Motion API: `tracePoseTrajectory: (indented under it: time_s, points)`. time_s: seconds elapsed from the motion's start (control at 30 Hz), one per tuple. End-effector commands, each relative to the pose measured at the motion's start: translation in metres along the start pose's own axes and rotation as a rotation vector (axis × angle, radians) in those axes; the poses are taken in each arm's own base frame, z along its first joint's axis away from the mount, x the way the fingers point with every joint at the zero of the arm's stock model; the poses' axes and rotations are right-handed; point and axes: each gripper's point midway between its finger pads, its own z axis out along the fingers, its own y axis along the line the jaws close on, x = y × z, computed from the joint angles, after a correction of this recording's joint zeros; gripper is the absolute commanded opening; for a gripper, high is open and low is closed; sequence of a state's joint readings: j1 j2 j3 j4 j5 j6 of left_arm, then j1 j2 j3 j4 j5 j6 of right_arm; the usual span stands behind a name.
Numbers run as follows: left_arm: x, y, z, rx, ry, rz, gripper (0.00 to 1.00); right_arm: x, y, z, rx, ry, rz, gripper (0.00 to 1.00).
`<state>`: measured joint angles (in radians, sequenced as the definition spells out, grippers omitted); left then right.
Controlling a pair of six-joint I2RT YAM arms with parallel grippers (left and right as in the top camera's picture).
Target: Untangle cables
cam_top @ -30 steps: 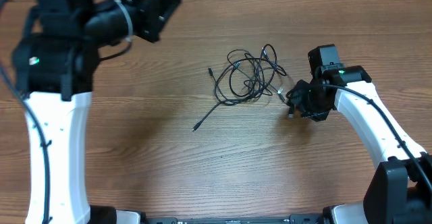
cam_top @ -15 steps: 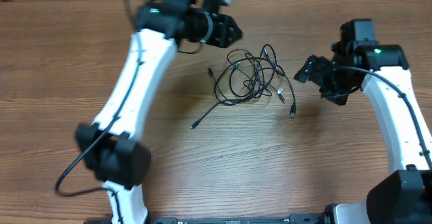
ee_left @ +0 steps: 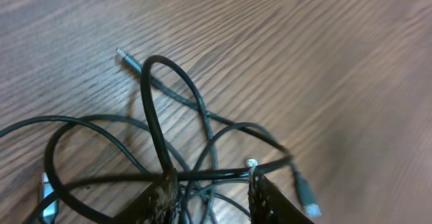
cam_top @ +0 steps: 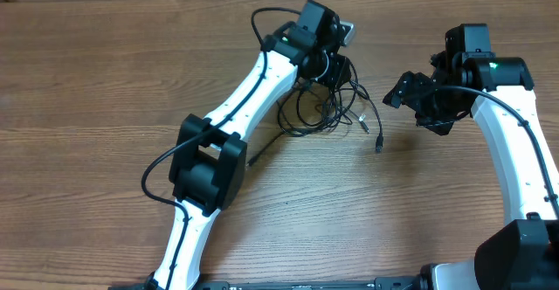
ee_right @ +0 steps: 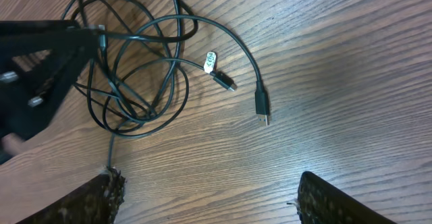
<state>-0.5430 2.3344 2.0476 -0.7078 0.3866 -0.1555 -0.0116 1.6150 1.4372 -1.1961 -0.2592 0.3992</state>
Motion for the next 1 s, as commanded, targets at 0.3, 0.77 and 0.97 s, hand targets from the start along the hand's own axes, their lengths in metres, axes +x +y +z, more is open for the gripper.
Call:
tracePoseTrajectory:
  time_s: [0.3, 0.77, 0.97]
  points:
    - [0.031, 0.023, 0.047, -0.107, 0.077, -0.014, 0.24, -0.005, 0.006, -0.009, -0.022, -0.027, -0.024, 0.8]
    - [0.019, 0.018, 0.001, -0.163, 0.085, -0.07, 0.04, -0.005, 0.006, -0.009, -0.023, -0.028, -0.046, 0.8]
    - [-0.039, -0.047, -0.119, 0.013, -0.082, 0.0, 0.04, 0.0, 0.03, -0.011, -0.158, -0.001, -0.198, 0.8]
